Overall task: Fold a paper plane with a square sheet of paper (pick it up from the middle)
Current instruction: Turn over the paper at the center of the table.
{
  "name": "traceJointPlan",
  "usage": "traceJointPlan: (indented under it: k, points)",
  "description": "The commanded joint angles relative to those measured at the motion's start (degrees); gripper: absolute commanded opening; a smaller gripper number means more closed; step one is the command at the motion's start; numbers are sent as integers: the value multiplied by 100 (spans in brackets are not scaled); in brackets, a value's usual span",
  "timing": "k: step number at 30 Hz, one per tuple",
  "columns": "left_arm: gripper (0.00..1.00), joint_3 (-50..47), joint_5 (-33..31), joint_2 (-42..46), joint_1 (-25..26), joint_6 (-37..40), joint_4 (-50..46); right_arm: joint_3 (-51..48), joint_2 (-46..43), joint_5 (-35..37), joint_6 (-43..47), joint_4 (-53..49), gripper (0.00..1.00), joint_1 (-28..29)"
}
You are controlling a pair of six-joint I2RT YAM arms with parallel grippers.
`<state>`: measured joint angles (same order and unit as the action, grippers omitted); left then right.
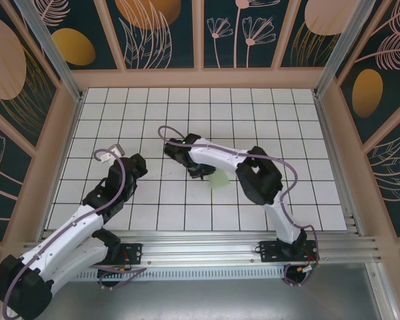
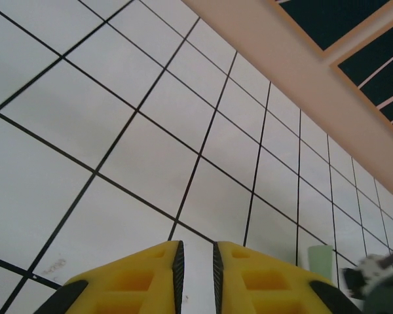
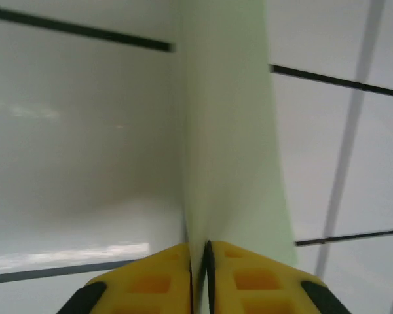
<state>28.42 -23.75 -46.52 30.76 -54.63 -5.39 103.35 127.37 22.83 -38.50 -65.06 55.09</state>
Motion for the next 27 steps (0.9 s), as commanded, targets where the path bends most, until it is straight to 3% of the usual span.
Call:
traceJointPlan:
  k: [1,7,12,16,18,21,27]
  points:
    - [24,-49,-289,177,9,11,-308,615,280,-1082,201,327,32,160]
    - [31,-20,121,189,3,246,-274,-455,-872,-2138,253,2125,43,-40]
    - [39,-2,1548,-614,5,414,681,-2571,-2445,-3235,248,3933,51,-808]
    - [43,371,2861,-2018,6,488,1435,-3908,-3132,-3889,486,5010,54,-1692]
    - [43,657,3278,-2755,5,393,1581,-4264,-3169,-4625,606,5501,54,-2128]
    - [42,1041,3789,-3613,6,184,1886,-4296,-2954,-4991,871,5601,52,-2338]
    - [42,1595,3624,-4542,9,-34,1717,-4189,-2373,-5391,1134,5885,50,-2624]
